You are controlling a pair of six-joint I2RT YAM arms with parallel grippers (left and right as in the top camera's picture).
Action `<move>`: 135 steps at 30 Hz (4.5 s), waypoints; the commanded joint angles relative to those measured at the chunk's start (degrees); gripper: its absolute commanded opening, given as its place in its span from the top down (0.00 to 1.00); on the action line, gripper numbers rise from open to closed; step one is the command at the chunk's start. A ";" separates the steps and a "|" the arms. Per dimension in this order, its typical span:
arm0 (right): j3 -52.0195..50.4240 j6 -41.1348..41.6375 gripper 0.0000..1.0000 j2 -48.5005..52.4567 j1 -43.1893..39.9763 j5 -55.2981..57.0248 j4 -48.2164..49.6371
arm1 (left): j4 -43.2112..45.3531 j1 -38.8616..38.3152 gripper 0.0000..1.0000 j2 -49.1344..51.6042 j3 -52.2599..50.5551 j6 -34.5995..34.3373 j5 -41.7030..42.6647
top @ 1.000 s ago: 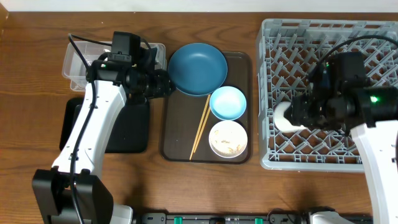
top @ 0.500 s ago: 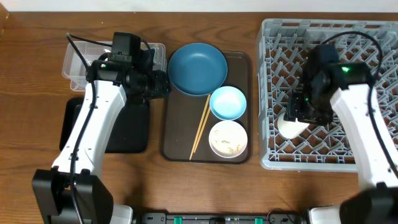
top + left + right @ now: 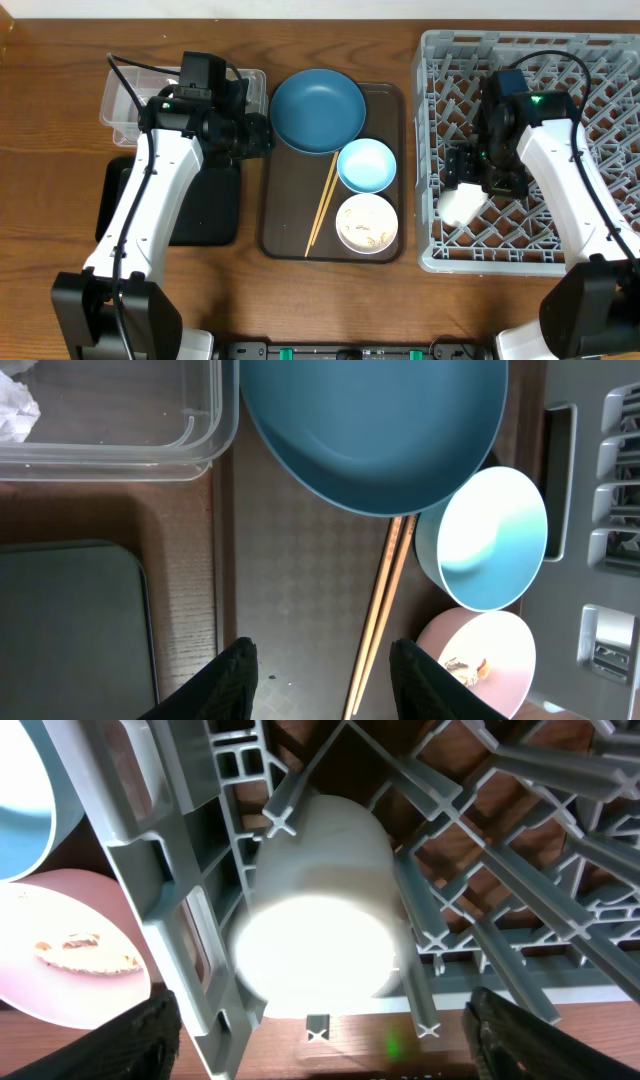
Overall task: Sort waste into correct bins and load items into the dishwasher rack
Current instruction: 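Place white cup upside down in dish rack with right gripper, then move right gripper to light-blue bowl and grasp its rim, then lift light-blue bowl with right gripper toward back of rack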
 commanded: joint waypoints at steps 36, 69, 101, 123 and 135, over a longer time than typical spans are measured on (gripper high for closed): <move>11.82 7.87 0.29 0.20 18.64 -0.74 13.79 | -1.03 -1.86 0.53 -0.74 0.74 1.60 -3.50; 13.22 9.64 0.29 -0.33 17.88 -2.38 11.65 | 1.42 -21.73 0.50 -0.76 0.81 -14.01 -16.76; 13.20 14.47 0.53 24.70 21.07 10.73 18.43 | -0.20 -7.39 0.48 -0.92 0.79 -13.84 -18.51; 11.61 14.49 0.87 26.34 21.05 10.73 19.10 | -0.66 -7.39 0.47 -0.92 0.79 -13.81 -18.51; 13.16 14.49 0.99 25.83 20.15 10.32 17.40 | -0.63 -7.39 0.46 -0.92 0.79 -13.84 -18.51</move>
